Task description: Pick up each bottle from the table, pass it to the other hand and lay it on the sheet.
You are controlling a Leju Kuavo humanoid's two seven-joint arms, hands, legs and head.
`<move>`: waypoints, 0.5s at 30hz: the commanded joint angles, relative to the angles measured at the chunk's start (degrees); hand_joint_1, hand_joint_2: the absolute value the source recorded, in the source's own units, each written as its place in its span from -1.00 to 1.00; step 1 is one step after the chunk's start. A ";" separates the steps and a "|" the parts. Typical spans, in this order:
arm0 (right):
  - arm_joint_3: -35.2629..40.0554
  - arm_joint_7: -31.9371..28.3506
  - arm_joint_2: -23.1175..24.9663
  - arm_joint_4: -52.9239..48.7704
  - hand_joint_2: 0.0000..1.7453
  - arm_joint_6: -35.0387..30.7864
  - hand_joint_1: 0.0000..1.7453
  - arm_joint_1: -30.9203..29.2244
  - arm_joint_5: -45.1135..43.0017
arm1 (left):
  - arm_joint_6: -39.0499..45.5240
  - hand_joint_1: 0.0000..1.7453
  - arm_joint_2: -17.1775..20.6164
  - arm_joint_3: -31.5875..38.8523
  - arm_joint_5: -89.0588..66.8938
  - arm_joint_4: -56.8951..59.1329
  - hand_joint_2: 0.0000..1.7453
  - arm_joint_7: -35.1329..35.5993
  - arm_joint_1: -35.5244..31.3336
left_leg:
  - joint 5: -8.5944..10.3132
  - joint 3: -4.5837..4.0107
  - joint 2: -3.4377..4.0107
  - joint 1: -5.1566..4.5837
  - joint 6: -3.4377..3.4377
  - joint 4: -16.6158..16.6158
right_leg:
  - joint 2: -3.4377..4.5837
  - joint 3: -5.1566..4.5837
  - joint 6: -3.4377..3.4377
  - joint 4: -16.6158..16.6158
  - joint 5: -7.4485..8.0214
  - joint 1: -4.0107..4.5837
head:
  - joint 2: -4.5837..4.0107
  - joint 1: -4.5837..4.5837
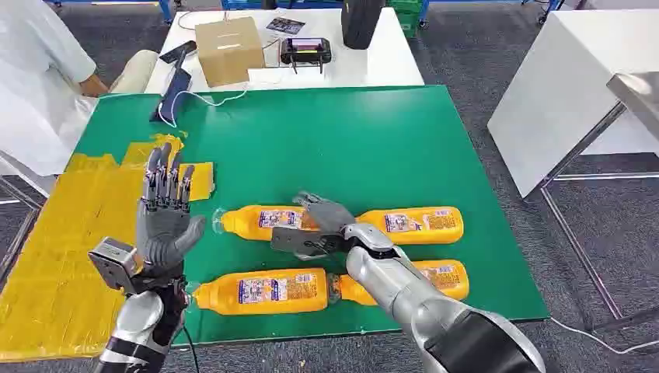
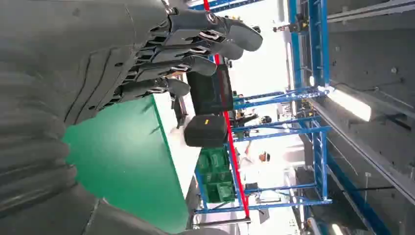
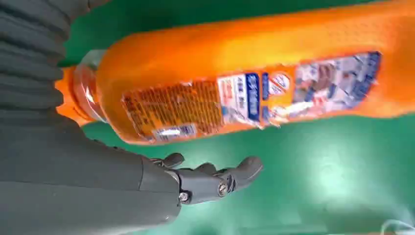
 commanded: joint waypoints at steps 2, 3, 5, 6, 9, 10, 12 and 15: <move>6.05 3.50 -0.58 6.07 1.00 3.32 -1.00 -1.95 3.59 | -0.55 -1.00 -0.97 -0.85 0.72 5.06 1.00 0.32 -3.32 | -0.03 0.11 -0.32 0.08 -0.08 0.01 | 0.16 0.16 -0.12 0.00 -0.09 0.02 | 0.00 -0.02; 6.34 3.66 -0.63 6.09 1.00 3.17 -1.00 -1.88 3.91 | -0.56 -1.00 -1.01 -0.85 0.75 5.08 1.00 0.32 -3.32 | -0.06 0.11 -0.36 0.12 -0.10 0.06 | 0.22 0.19 -0.15 0.01 -0.11 0.05 | 0.00 -0.02; 8.39 4.43 -0.87 6.32 1.00 3.17 -1.00 -1.77 6.13 | -0.62 -1.00 -1.18 -0.87 0.97 5.15 1.00 0.31 -3.30 | -0.04 0.13 -0.38 0.11 -0.10 0.03 | 0.21 0.20 -0.15 0.00 -0.10 0.04 | 0.00 -0.02; 9.07 4.84 -0.93 6.43 1.00 3.15 -1.00 -1.73 6.90 | -0.60 -1.00 -1.26 -0.86 1.01 5.20 1.00 0.31 -3.31 | -0.02 0.09 -0.24 0.07 -0.06 0.01 | 0.14 0.14 -0.09 -0.02 -0.05 0.03 | 0.00 -0.02; 9.27 4.99 -0.94 6.47 1.00 3.15 -1.00 -1.72 7.13 | -0.61 -1.00 -1.29 -0.85 1.05 5.22 1.00 0.31 -3.32 | -0.04 0.15 -0.37 0.11 -0.11 0.00 | 0.22 0.22 -0.15 -0.02 -0.09 0.05 | 0.00 -0.02; 10.15 5.63 -0.99 6.59 1.00 3.19 -1.00 -1.71 8.12 | -0.66 -1.00 -1.41 -0.80 1.12 5.30 1.00 0.31 -3.36 | -0.03 0.11 -0.29 0.07 -0.08 0.01 | 0.14 0.15 -0.11 -0.01 -0.07 0.02 | 0.00 -0.02; 11.46 6.67 -1.02 6.79 1.00 3.18 -1.00 -1.68 9.90 | -0.71 -1.00 -1.60 -0.76 1.19 5.43 1.00 0.31 -3.46 | -0.02 0.12 -0.30 0.09 -0.08 0.00 | 0.13 0.17 -0.11 -0.03 -0.07 0.04 | 0.00 -0.02; 13.78 8.88 -0.92 7.33 1.00 4.09 -1.00 -1.45 12.84 | -0.80 -1.00 -1.91 -0.79 1.25 5.70 1.00 0.32 -3.75 | -0.06 0.17 -0.38 0.12 -0.10 0.02 | 0.23 0.24 -0.16 -0.03 -0.11 0.05 | 0.00 -0.02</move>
